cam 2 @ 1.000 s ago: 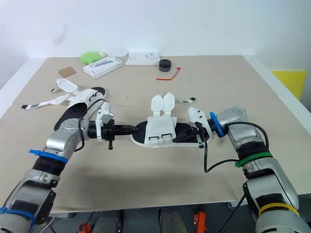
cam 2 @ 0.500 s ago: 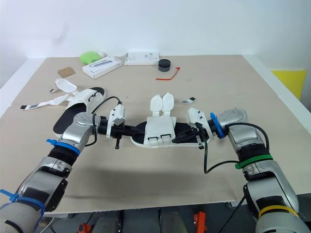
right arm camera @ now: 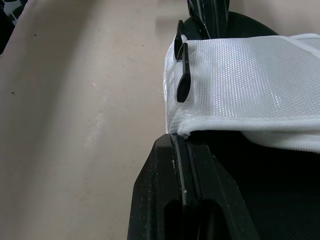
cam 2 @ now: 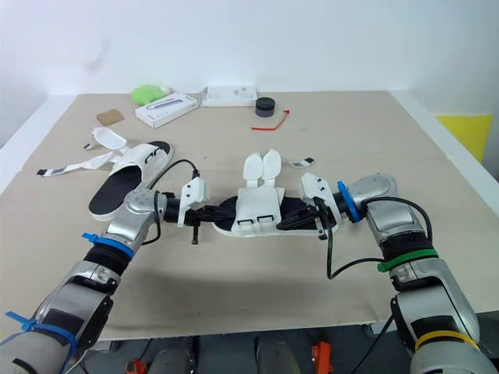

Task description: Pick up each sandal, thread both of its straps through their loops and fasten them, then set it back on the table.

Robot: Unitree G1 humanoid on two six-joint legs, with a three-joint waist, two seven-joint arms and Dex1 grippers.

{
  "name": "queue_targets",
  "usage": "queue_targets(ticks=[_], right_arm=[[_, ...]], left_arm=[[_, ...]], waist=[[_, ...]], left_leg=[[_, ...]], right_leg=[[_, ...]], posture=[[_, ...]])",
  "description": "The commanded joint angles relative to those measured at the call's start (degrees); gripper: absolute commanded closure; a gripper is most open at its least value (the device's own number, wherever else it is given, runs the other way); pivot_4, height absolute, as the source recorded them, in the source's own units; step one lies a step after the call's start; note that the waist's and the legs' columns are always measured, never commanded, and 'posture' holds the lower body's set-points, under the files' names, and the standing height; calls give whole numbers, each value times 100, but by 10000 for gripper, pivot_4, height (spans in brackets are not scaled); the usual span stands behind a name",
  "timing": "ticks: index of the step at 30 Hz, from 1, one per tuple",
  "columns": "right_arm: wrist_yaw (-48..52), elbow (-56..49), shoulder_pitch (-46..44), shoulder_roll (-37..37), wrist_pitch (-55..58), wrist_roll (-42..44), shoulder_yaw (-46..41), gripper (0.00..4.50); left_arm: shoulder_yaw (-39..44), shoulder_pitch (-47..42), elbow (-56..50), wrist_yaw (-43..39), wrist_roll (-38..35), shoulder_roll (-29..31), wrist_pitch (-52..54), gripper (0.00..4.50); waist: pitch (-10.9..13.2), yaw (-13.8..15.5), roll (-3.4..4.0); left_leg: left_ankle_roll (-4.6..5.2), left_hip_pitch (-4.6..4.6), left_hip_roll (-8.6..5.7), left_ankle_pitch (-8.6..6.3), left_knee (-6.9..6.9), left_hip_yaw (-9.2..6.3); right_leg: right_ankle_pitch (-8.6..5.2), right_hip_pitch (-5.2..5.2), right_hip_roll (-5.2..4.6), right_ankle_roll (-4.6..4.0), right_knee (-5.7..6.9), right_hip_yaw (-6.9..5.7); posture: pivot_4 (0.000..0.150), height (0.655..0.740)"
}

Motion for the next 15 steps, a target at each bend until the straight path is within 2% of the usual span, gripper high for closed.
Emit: queue_targets(ticks=[1,3,4,7,12,15], right_arm=[[234,-286,159,-298,480,131,36,34794],[234,-429,213,-394,621,243,39,27591],[234,-464,230,-412,654,232,-21,21551],[227,-414,133,-557,897,320,-273,13573],[61,209,-659,-553,1821,746,-891,13573],[-510,1135,-1403,-220,2161,630,-1128,13573]], left_arm=[[-233,376,12,191,371,75,180,45000],[-254,439,-86,191,366,89,208,45000],[-261,464,-117,175,350,88,230,45000],[-261,516,-222,90,259,70,373,45000],[-231,546,-365,-3,140,28,599,45000],[-231,548,-387,4,138,-10,674,45000]], waist=[[-3,0,2],[-7,-2,7],[-8,-2,10],[-9,-3,11],[-7,-12,19],[-8,-17,22]], left_leg=[[0,1,0,0,0,0],[1,1,0,1,0,0],[1,1,0,1,0,1],[1,2,0,0,-1,1],[0,-6,-4,0,-3,4],[0,-5,-4,0,-10,3]], right_leg=[[0,2,0,0,0,0],[0,2,-1,-1,0,1],[0,2,-1,-1,0,1],[0,0,-1,-1,0,1],[-2,-9,-5,1,0,4],[-4,-11,-4,-1,0,4]], posture=[[1500,7400],[1500,7400],[1500,7400],[1500,7400],[1500,7400],[1500,7400]])
